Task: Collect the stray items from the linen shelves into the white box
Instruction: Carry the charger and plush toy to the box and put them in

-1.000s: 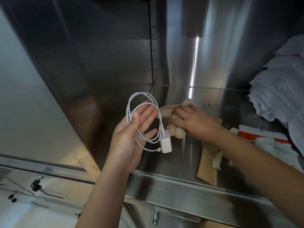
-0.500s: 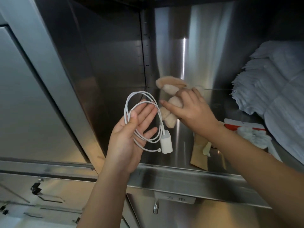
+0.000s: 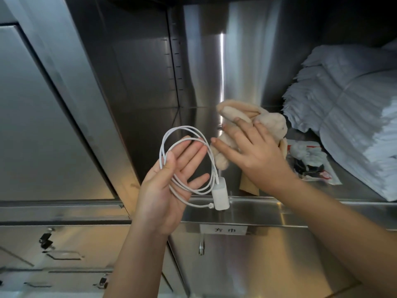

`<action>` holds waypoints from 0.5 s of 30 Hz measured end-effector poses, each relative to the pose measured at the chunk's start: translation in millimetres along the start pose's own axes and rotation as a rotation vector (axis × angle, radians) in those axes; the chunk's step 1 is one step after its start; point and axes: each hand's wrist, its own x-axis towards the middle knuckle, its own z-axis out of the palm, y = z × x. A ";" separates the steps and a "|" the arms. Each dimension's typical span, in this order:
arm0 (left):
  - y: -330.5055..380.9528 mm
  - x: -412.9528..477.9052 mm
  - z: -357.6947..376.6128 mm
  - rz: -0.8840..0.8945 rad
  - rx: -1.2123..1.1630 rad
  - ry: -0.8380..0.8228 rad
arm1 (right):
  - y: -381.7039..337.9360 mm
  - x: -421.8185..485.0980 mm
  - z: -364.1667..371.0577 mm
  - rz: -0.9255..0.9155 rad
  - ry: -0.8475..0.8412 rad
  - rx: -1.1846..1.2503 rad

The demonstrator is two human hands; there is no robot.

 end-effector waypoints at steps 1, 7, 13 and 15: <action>-0.1 -4.0 1.4 -0.008 -0.003 0.003 | -1.6 -1.8 -4.5 -0.004 0.006 -0.005; 0.7 -33.1 14.3 -0.014 -0.029 0.015 | -10.3 -5.7 -31.6 -0.028 0.083 0.016; -2.4 -74.0 28.0 0.054 -0.077 0.083 | -14.2 -17.7 -57.8 -0.106 0.090 0.088; -6.7 -90.7 33.2 0.079 -0.109 0.119 | -17.0 -22.6 -66.9 -0.135 0.105 0.152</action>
